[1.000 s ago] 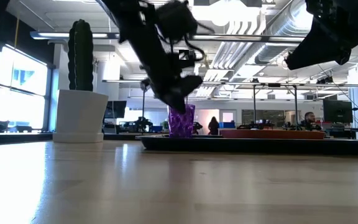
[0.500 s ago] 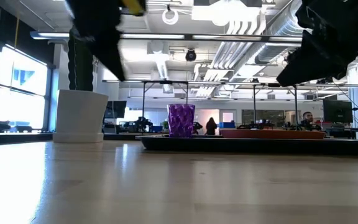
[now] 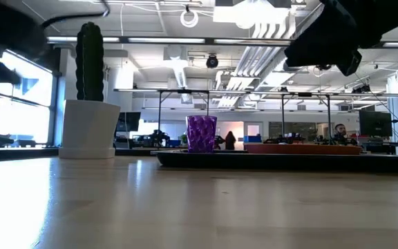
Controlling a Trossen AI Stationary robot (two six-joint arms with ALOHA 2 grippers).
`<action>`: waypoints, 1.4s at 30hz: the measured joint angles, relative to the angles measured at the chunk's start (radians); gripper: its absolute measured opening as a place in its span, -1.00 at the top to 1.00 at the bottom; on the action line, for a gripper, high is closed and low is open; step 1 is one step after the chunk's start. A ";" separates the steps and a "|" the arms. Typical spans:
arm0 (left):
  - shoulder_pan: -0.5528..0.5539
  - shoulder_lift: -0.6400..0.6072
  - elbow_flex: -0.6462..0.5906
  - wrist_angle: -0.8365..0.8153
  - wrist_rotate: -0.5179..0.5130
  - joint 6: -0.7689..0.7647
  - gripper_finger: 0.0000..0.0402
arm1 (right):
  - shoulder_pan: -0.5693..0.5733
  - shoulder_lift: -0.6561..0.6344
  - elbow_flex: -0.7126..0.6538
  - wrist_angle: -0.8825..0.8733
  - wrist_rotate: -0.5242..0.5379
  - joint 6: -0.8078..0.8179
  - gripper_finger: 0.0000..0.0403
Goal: Pick and place plate/cup/fork/spoon on tray
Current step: Put the spoon on the black tray to the right side of the orange plate
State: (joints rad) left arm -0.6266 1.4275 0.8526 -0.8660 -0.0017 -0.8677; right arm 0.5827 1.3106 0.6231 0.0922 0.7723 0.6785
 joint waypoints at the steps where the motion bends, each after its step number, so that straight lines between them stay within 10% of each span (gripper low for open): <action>1: -0.011 -0.006 -0.025 0.027 0.064 -0.020 0.97 | 0.000 0.000 0.000 0.009 0.000 -0.005 0.51; 42: -0.141 -0.026 -0.089 -0.020 -0.061 -0.135 0.36 | -0.085 -0.001 0.000 0.044 -0.094 -0.051 0.50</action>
State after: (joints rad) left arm -0.7677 1.4017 0.7638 -0.8862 -0.0624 -1.0031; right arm 0.4976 1.3098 0.6231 0.1360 0.6781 0.6274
